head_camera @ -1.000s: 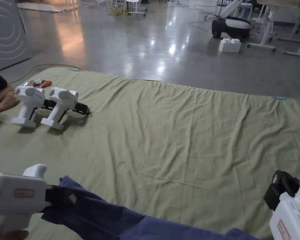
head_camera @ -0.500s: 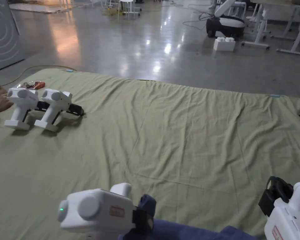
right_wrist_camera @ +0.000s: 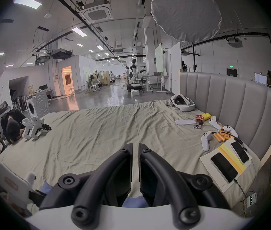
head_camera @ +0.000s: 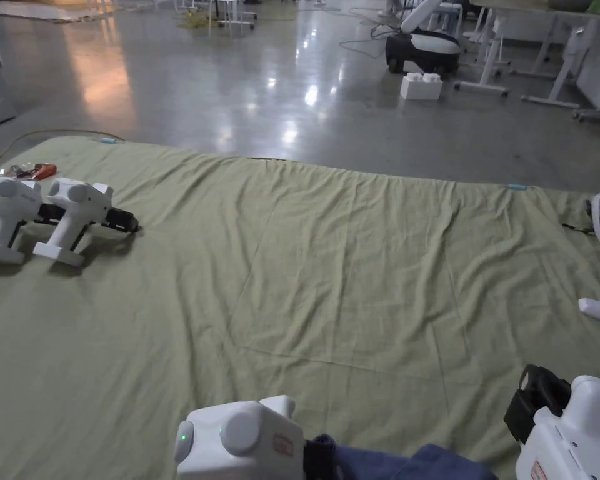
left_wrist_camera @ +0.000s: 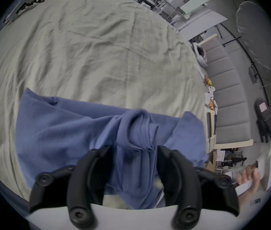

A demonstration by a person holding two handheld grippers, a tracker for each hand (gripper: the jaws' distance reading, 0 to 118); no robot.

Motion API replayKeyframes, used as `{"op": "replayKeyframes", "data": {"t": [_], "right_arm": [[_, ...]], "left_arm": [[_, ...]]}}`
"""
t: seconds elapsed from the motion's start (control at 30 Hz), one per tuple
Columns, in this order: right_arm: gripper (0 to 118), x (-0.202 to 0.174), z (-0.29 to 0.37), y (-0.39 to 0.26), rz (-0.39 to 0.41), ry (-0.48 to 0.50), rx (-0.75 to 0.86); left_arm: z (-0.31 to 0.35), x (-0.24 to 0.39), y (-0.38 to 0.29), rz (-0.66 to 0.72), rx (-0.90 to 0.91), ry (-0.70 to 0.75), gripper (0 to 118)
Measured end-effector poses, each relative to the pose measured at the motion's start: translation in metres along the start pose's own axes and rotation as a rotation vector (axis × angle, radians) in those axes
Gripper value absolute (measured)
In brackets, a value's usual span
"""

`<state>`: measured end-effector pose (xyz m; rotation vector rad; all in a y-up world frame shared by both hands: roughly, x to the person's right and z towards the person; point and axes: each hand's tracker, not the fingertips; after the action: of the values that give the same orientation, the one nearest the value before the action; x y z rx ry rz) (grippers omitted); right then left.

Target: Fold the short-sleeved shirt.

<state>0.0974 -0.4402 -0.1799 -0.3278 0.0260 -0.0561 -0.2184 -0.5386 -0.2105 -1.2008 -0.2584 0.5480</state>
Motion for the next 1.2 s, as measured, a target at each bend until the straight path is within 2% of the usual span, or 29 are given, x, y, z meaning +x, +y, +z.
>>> {"op": "replayKeyframes", "data": {"t": [0.2,0.33,0.37,0.4,0.43,0.63,0.9,1.03,1.2], "right_arm": [[10,0.0,-0.002,0.0,-0.01,0.011,-0.017],[10,-0.003,-0.003,0.0,-0.007,0.022,-0.017],[10,-0.004,-0.003,0.0,-0.006,0.027,-0.017],[10,-0.005,-0.003,0.0,-0.005,0.028,-0.017],[10,-0.005,-0.003,0.0,-0.005,0.029,-0.017],[10,-0.002,-0.001,-0.004,-0.013,0.03,-0.024],[10,0.009,0.005,-0.005,-0.016,0.015,-0.033],[10,0.013,0.006,-0.005,-0.018,0.011,-0.037],[10,0.014,0.002,-0.004,-0.005,0.016,-0.046]], "left_arm": [[0.06,0.01,0.008,0.007,0.132,-0.055,67],[0.072,0.016,0.011,-0.088,0.179,0.007,64],[0.068,0.017,0.011,-0.103,0.155,0.038,59],[0.062,0.015,0.01,-0.107,0.135,0.057,37],[0.055,0.014,0.008,-0.107,0.116,0.069,21],[-0.009,0.007,0.0,-0.119,-0.015,0.115,20],[-0.06,0.015,0.01,-0.116,-0.04,0.071,20],[-0.053,0.019,0.01,-0.153,-0.038,0.059,20],[-0.019,0.007,0.017,-0.084,0.003,-0.135,21]]}}
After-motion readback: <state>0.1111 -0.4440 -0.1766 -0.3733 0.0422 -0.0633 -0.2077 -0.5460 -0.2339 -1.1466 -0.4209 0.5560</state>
